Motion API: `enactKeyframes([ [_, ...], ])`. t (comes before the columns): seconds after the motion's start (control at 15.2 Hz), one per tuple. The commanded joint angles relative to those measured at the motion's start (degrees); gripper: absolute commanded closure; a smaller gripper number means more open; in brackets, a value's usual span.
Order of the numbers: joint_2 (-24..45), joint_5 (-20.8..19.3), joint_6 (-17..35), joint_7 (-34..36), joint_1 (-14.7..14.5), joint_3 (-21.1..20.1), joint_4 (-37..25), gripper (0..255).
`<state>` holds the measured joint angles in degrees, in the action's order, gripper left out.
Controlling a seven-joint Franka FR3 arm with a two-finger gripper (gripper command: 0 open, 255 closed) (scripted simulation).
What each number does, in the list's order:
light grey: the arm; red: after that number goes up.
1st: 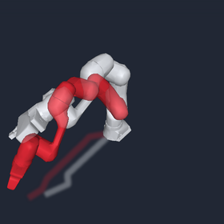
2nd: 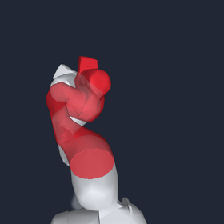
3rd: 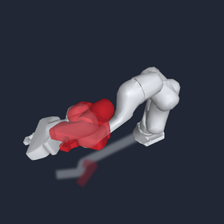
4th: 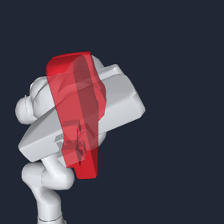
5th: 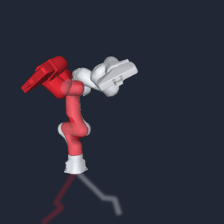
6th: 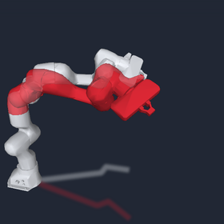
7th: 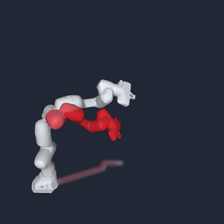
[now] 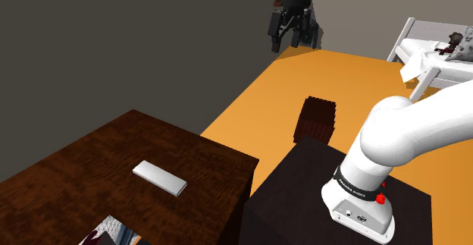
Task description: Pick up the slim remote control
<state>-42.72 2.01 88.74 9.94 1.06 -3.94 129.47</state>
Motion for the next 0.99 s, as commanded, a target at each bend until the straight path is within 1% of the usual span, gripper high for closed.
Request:
enactKeyframes([
  [0.0,0.0,0.0,0.0,0.0,0.0,0.0,0.0,0],
  [0.46,6.7,2.8,11.3,3.6,-2.0,-5.0,4.7,0],
  [0.92,16.6,4.2,22.5,7.3,-3.6,-10.1,6.0,0],
])
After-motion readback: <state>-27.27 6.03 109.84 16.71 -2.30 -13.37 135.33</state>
